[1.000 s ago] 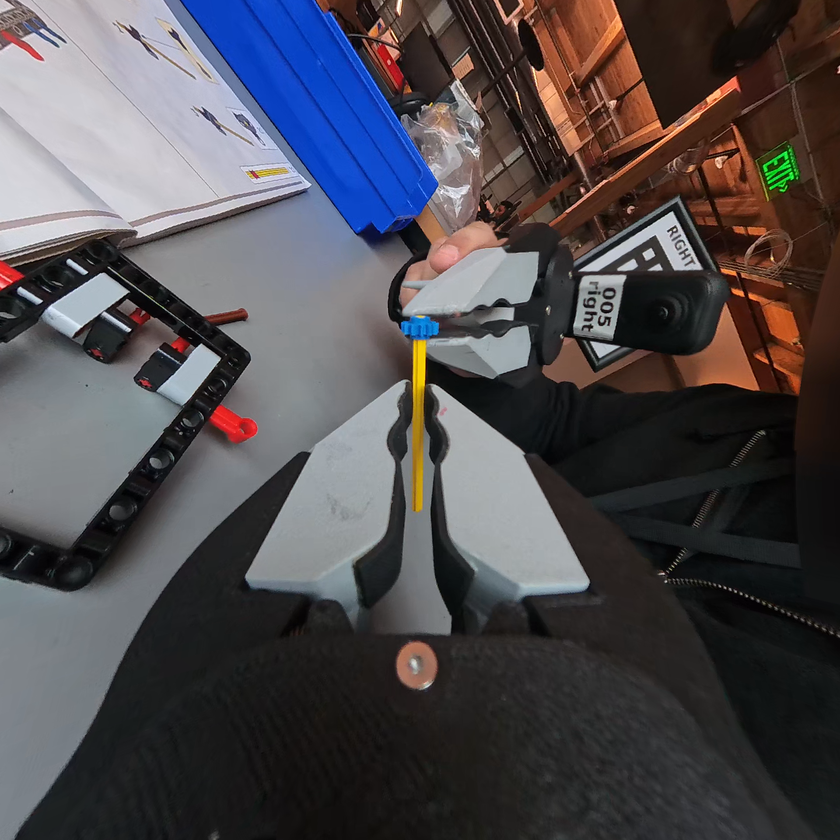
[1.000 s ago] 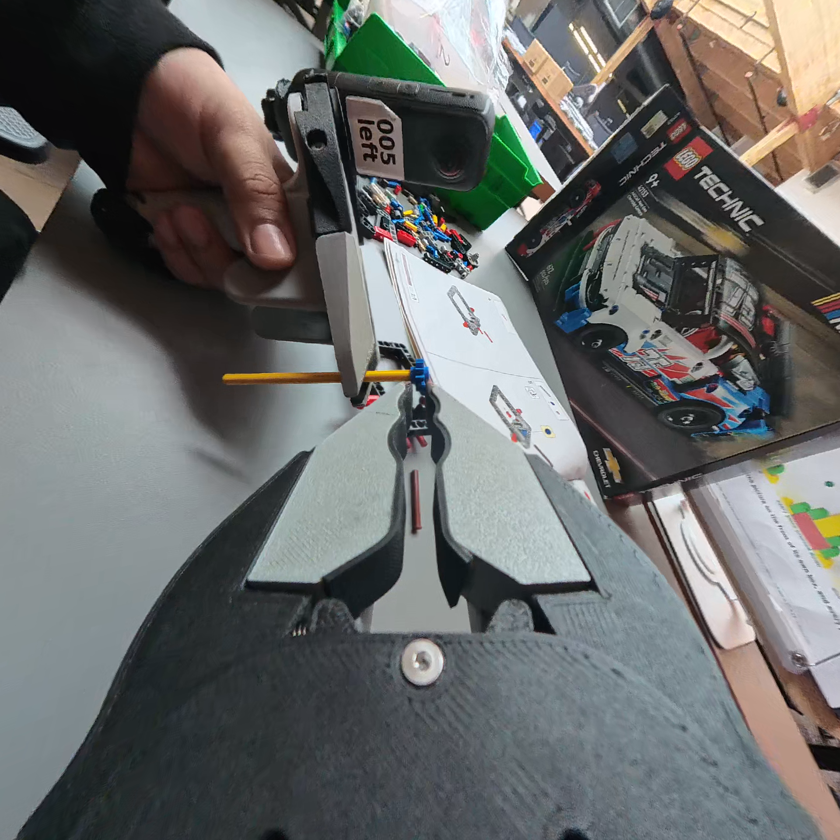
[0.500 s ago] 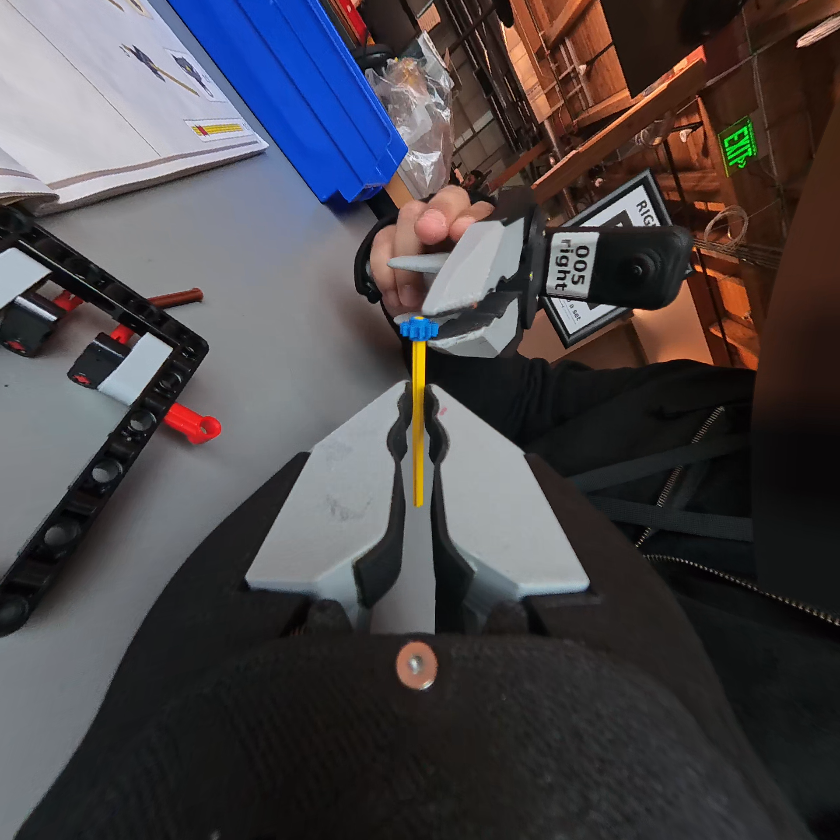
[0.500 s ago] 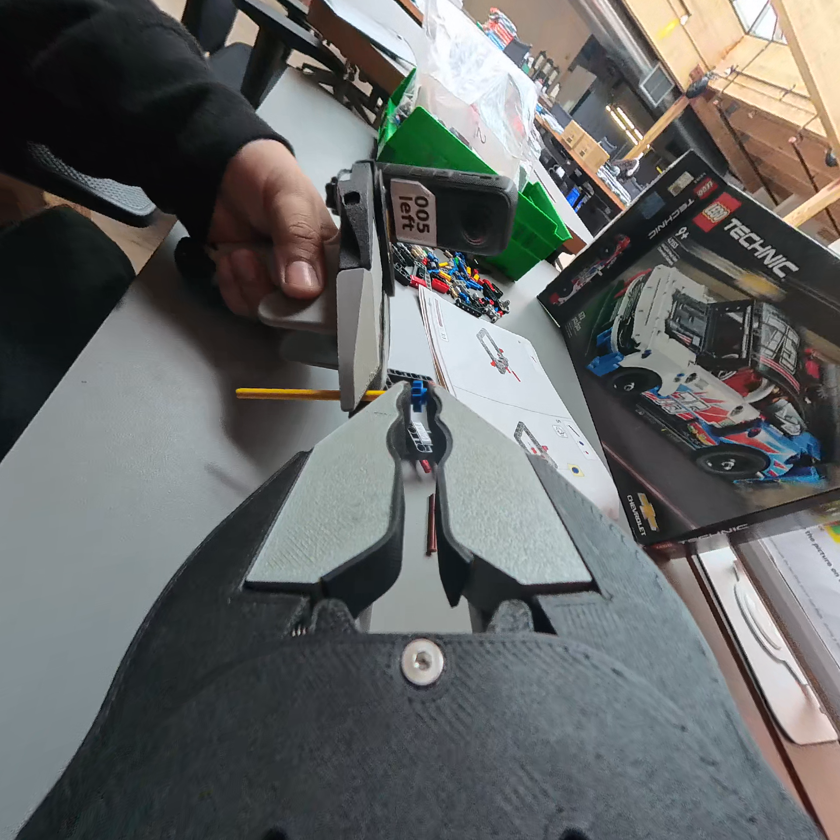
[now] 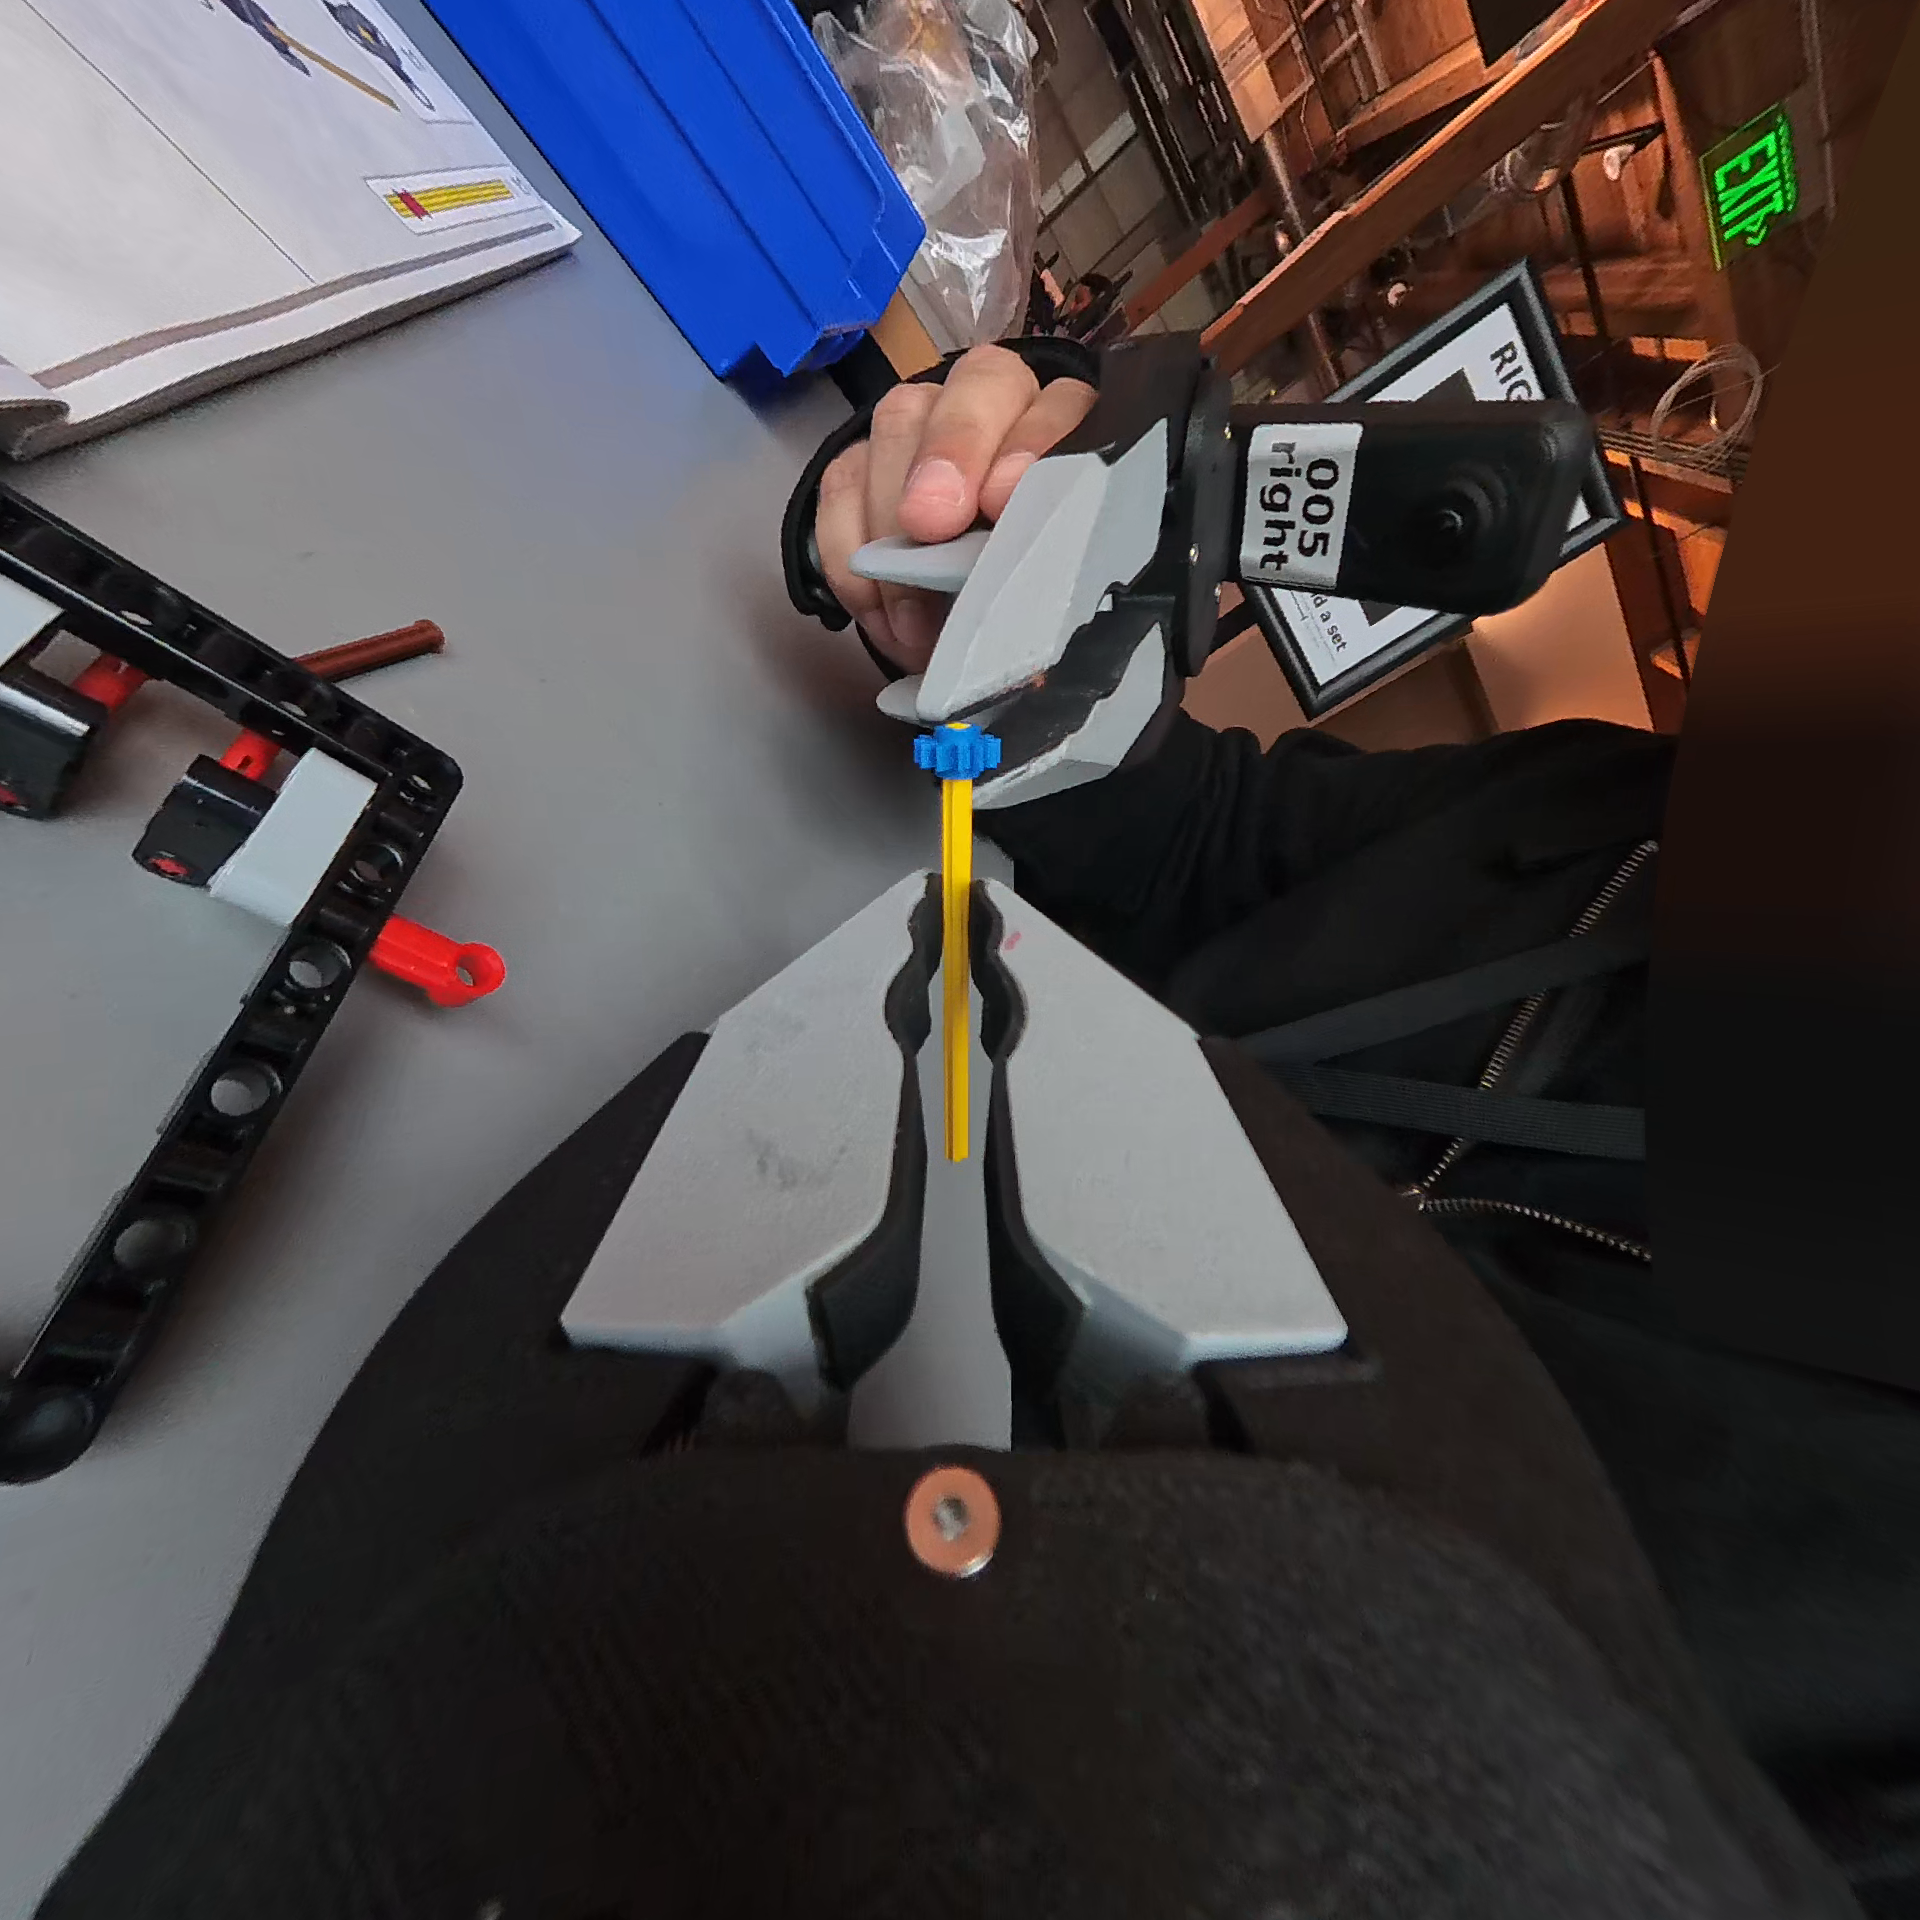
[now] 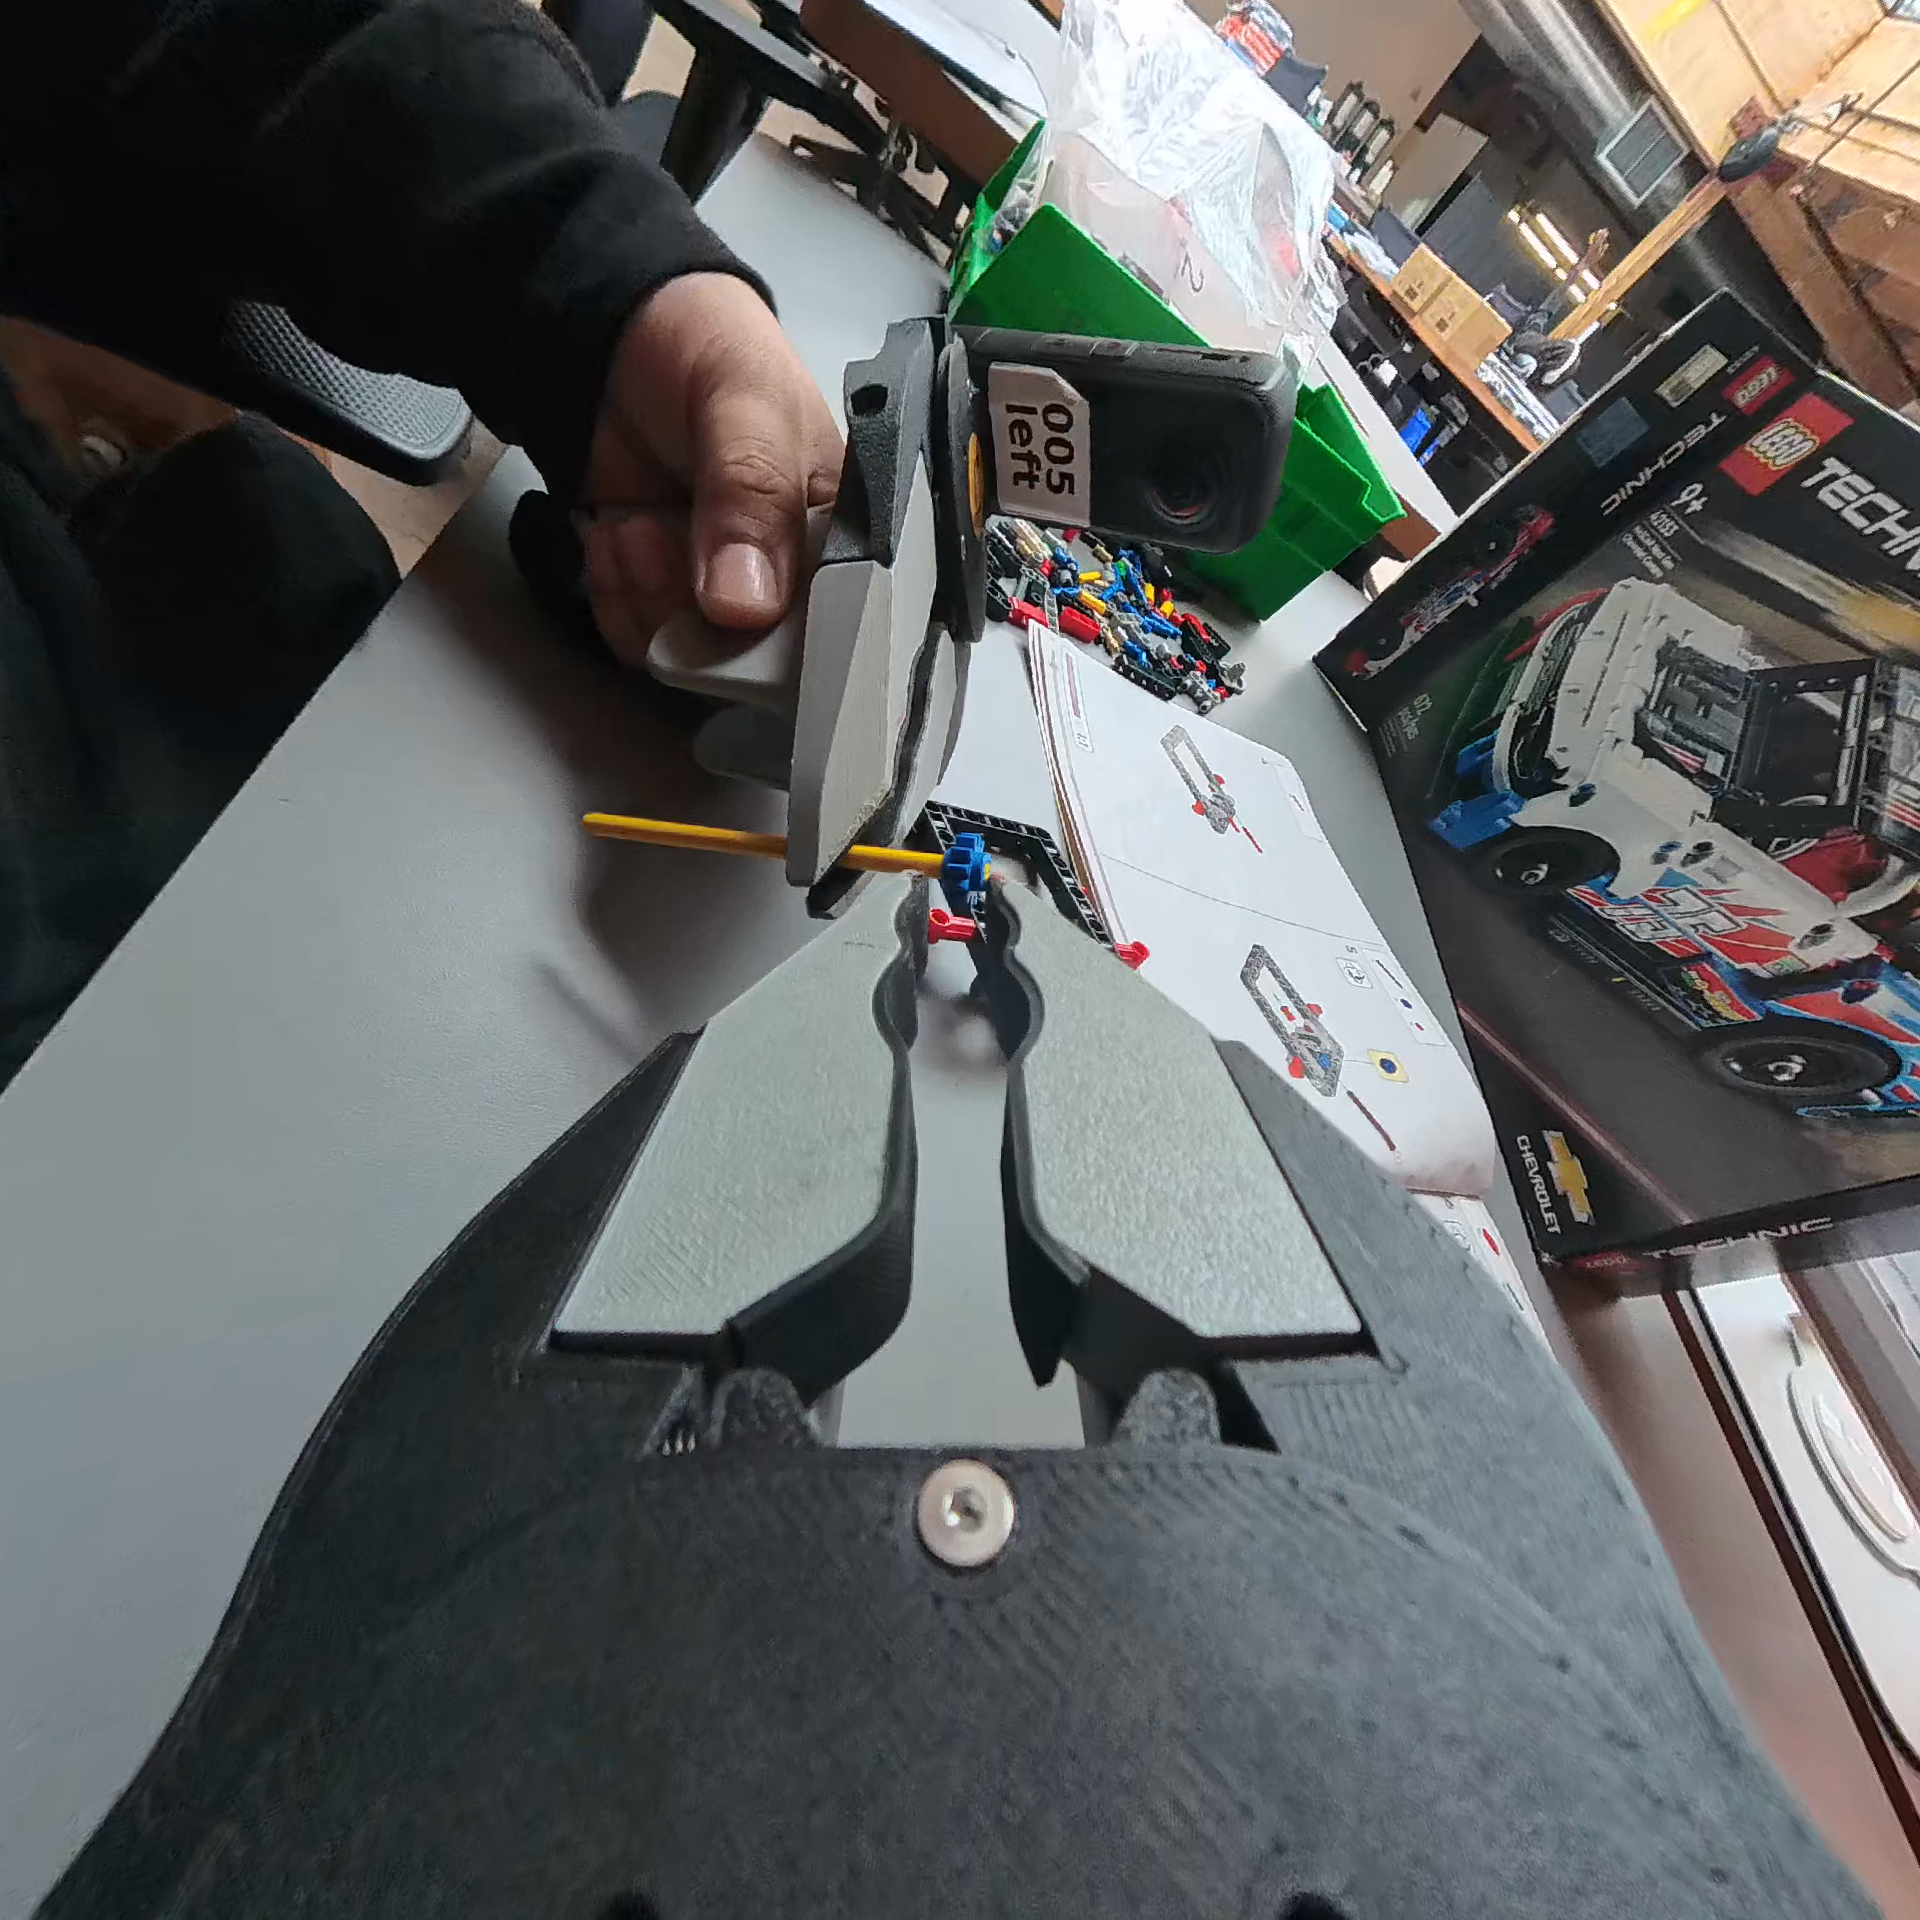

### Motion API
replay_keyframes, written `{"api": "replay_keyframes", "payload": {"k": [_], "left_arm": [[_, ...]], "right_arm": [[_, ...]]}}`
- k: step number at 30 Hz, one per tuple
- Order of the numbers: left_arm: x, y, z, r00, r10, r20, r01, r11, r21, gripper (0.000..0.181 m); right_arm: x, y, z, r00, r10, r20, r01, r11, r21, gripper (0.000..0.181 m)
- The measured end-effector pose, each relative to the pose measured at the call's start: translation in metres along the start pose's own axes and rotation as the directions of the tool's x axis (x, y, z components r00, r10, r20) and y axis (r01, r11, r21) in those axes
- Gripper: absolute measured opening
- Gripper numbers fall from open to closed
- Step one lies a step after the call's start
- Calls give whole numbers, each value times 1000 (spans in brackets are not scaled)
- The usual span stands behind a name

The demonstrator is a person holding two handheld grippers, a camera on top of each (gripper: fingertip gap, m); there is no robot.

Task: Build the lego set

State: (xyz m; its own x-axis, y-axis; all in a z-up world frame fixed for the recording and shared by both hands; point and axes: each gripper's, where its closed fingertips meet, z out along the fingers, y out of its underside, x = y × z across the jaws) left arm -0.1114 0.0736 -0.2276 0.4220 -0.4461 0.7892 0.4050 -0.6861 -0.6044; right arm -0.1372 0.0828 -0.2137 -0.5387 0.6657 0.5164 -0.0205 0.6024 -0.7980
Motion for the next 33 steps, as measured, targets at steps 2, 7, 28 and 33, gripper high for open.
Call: {"api": "replay_keyframes", "payload": {"k": [2, 7, 28, 33], "left_arm": [[0, 0, 0, 1000, -2, -4, 2, 1000, -2, 3], [2, 3, 1, 1000, -3, -21, 2, 1000, -23, 3], [-1, 6, 4, 999, -31, -10, 30, 998, -50, 3], [-1, 2, 2, 999, -42, -14, 42, 999, -14, 3]], "right_arm": [[1, 0, 0, 1000, -8, -8, 8, 1000, -2, 7], [-1, -1, -1, 996, -89, -25, 89, 996, -25, 4], [-1, 5, 2, 957, -257, -133, 239, 961, -136, 4], [2, 5, 4, 980, -144, -141, 128, 985, -114, 4]]}}
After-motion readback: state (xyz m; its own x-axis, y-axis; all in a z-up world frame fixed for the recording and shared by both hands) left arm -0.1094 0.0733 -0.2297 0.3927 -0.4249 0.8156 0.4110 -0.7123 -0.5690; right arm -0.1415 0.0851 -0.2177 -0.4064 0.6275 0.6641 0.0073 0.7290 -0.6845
